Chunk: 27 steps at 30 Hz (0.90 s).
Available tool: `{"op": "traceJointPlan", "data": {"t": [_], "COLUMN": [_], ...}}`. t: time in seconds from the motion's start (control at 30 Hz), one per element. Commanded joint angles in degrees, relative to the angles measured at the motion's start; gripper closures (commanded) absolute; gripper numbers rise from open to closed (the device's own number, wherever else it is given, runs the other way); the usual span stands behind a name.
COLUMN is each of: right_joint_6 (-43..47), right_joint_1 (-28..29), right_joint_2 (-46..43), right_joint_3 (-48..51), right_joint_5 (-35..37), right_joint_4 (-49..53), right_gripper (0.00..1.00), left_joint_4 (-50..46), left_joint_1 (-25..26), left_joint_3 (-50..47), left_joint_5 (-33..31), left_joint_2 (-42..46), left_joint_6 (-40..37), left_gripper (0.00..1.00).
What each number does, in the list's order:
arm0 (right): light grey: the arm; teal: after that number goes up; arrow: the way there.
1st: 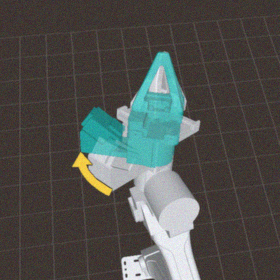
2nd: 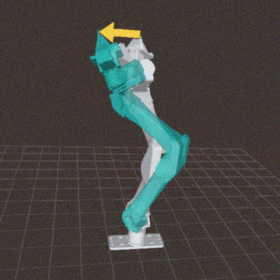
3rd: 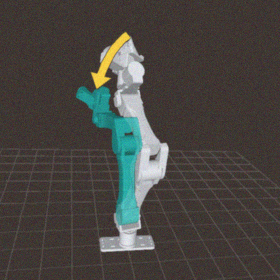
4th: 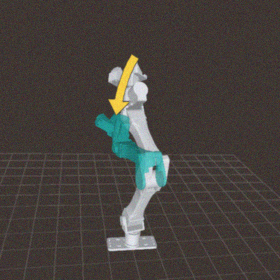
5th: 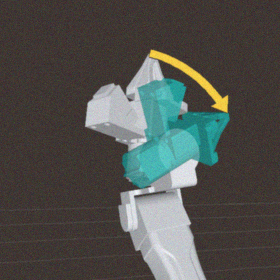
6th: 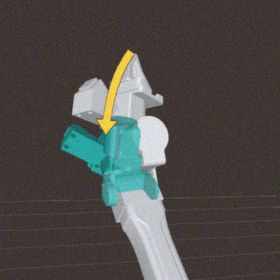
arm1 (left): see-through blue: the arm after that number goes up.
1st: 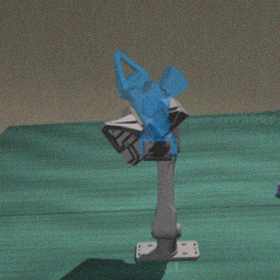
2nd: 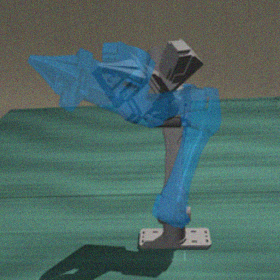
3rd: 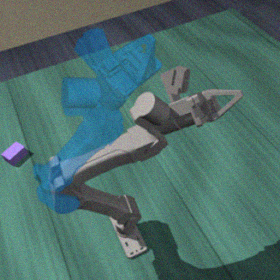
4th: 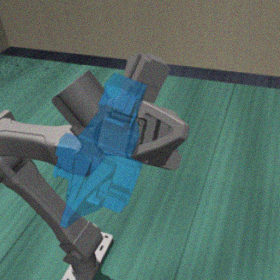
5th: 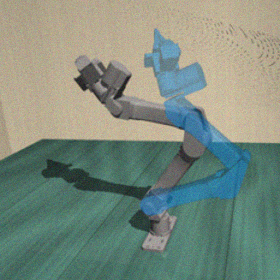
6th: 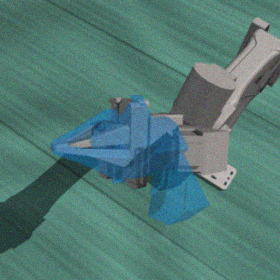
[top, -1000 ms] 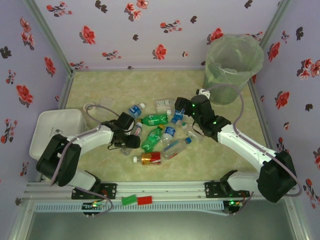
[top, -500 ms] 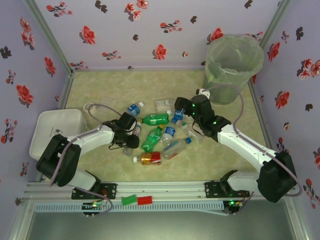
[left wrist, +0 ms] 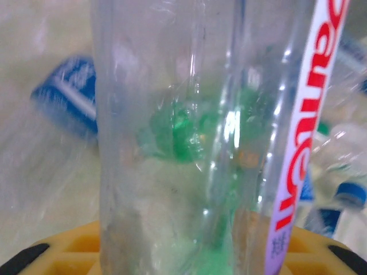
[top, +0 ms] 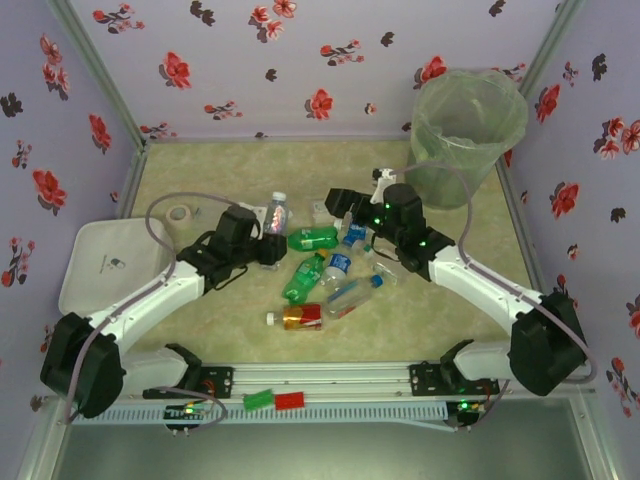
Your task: Put the plastic bottles in the bin
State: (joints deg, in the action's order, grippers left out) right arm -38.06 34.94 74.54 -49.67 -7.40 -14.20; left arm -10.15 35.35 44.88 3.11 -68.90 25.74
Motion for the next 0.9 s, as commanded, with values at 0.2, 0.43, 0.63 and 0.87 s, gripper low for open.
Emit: {"op": "traceJointPlan", "data": {"t": [0.2, 0.43, 0.63, 0.87], "right_joint_6": [-0.4, -0.6, -1.4, -1.6], "right_joint_1": [1.8, 2.3, 2.4, 2.6], "right_joint_2": [1.3, 4.2, 6.2, 6.7], "right_joint_3": [-0.8, -1.5, -2.0, -2.3], "right_joint_5": [-11.0, -12.2, -13.5, -14.1], "right_joint_4": [-10.1, -11.0, -12.1, -12.2], "right_gripper": [0.01, 0.06, 0.16, 0.20], "left_joint_4": [18.3, 19.5, 19.2, 17.8], "left_joint_1": [0.6, 3.6, 5.6, 6.5], "left_joint_3": [5.1, 3.6, 3.8, 4.6], "left_joint_5": [15.6, 16.1, 17.2, 17.4], "left_joint_2": [-4.2, -4.1, -4.2, -5.3], "left_joint_6": [1.9, 3.7, 2.6, 2.0], "left_gripper": [0.63, 0.63, 0.63, 0.62]}}
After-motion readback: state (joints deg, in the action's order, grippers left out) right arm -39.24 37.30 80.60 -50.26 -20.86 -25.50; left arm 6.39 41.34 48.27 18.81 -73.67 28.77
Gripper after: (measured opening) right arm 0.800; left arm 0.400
